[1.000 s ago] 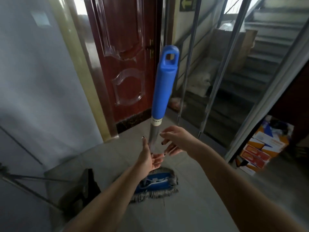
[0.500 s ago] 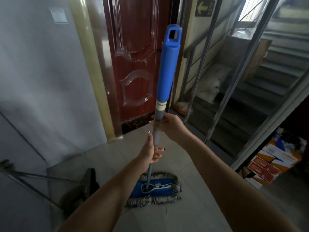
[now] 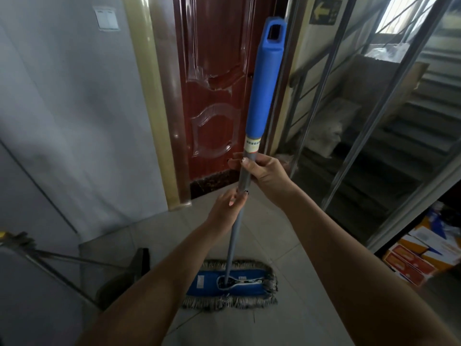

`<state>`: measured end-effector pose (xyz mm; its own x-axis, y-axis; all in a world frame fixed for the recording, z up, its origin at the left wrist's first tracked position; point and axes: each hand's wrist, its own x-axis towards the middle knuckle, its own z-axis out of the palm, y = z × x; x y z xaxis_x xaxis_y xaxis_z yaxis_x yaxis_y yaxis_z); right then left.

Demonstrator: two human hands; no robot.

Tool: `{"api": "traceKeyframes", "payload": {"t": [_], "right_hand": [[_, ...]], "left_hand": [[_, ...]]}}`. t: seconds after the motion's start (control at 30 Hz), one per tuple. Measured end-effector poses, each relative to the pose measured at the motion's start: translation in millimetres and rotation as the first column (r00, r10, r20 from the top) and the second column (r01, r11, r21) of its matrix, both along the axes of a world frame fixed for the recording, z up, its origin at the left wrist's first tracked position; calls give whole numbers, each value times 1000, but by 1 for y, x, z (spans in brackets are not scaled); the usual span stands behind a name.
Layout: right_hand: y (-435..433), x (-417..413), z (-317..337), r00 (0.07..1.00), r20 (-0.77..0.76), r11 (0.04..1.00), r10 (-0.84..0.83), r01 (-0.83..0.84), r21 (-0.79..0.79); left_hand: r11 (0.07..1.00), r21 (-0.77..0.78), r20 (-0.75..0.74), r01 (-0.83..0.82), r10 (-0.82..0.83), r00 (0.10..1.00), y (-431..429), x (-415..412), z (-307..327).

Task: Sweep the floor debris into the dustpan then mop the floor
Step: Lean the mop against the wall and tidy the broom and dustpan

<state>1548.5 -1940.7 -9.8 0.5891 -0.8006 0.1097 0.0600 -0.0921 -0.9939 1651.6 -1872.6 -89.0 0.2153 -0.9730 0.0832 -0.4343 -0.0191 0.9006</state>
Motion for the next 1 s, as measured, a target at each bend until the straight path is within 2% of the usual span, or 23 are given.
{"api": "traceKeyframes", "payload": {"t": [0.1,0.17,0.33,0.47,0.6,0.73,0.83,1.0], "right_hand": [[-8,7,-1,999,5,999,38,-38,22],[-14,10,-5,999,-8,999,46,-46,22],[-43,15,-15,995,11,995,97,-97,6],[-73,18,-18,991,21,991,130,-130,-4],[-99,23,-6,990,-8,989,141,-141,-47],[-121,22,1,978,-62,969,201,-208,-131],[-134,23,5,972,-27,965,232,-234,-117],[-150,36,29,972,4,958,233,-229,-171]], "left_hand": [[1000,12,-76,15,-14,997,-12,8,2],[1000,18,-73,15,-13,997,-23,10,1],[992,73,-60,-102,106,993,-59,11,-11],[986,-47,-68,-160,156,985,-83,2,-5],[977,-140,-215,-158,126,968,-110,-3,2],[960,-220,-292,-175,107,951,-127,-17,10],[968,-198,-346,-156,80,935,-136,-21,18],[954,-145,-415,-262,182,891,-150,-14,42]]}}
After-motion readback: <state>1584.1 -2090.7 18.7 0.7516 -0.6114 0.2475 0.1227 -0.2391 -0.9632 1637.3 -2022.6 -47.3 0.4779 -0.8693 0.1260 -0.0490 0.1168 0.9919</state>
